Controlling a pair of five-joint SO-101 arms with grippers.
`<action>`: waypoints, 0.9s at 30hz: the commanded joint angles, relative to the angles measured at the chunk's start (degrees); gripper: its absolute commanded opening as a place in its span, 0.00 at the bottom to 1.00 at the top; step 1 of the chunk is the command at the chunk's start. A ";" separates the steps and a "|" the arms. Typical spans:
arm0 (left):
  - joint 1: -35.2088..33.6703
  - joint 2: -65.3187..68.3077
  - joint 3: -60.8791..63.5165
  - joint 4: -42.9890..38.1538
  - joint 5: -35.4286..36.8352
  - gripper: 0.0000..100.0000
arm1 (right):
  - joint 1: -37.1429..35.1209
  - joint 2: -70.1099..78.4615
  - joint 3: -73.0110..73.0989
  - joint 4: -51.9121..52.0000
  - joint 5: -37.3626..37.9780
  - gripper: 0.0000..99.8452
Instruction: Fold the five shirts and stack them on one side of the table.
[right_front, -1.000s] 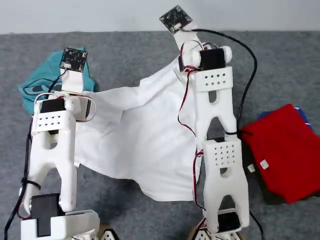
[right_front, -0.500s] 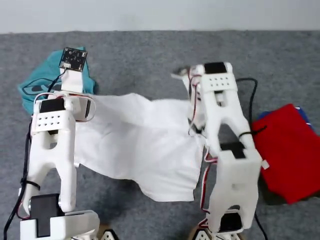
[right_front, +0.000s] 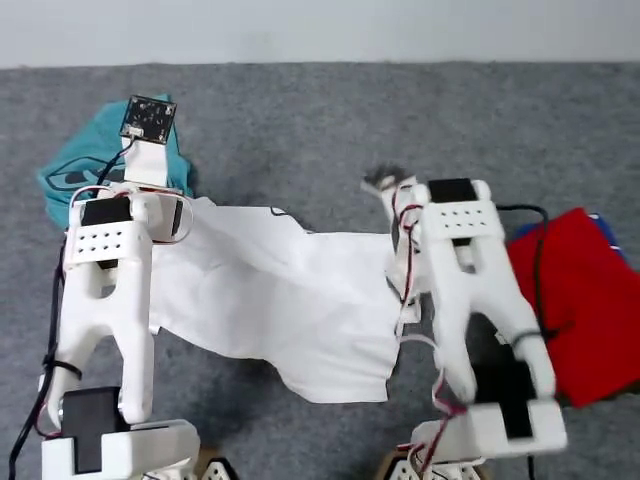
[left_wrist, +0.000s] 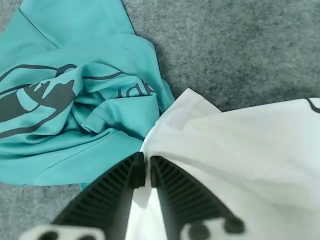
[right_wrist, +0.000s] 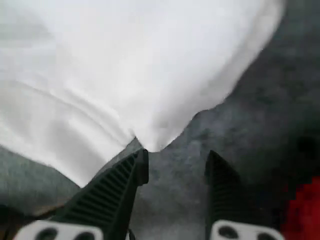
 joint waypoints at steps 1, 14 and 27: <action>-0.18 -0.70 -0.31 -0.18 0.62 0.01 | 0.57 -6.99 0.18 -7.34 -3.78 0.21; -0.18 -0.62 -0.22 -0.18 0.62 0.01 | 0.13 16.84 -7.21 -28.26 -12.84 0.21; -0.18 -0.35 -0.22 -0.18 0.62 0.01 | -2.59 22.73 -11.52 -28.62 -12.31 0.16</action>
